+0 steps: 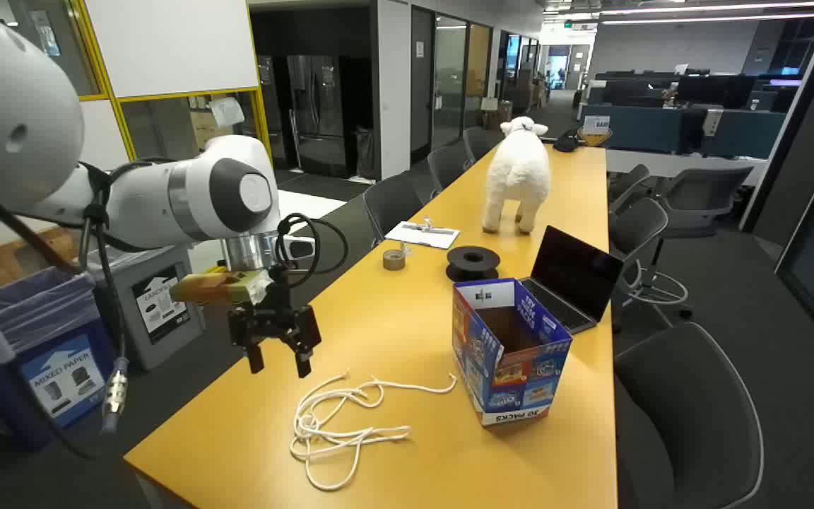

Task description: Put the strings in the blue box

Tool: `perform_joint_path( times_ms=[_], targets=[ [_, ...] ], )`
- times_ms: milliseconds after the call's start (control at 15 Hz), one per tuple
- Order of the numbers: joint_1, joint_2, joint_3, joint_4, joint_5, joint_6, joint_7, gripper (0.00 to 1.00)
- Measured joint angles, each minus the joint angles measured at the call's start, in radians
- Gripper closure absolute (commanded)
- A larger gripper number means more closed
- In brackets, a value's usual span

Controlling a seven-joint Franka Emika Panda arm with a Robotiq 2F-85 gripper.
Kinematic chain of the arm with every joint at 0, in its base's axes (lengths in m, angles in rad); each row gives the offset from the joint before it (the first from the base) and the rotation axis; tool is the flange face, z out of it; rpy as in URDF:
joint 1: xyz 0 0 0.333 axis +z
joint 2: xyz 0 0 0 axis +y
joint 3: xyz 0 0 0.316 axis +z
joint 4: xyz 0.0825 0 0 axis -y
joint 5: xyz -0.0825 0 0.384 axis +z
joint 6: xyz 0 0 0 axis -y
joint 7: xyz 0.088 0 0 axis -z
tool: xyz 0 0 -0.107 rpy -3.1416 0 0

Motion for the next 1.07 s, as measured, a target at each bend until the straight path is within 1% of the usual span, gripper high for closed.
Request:
perform_joint_path(
  times_ms=[400,600,800,1067],
  targets=[
    [0.0,0.0,0.0,0.008,0.0,0.0,0.0,0.0],
    [0.012,0.0,-0.009,-0.001,0.002,0.009,0.007,0.0],
    [0.038,0.004,-0.007,-0.031,0.033,0.112,0.066,0.0],
    [0.091,0.053,0.01,-0.079,0.105,0.32,0.149,0.0]
  ],
)
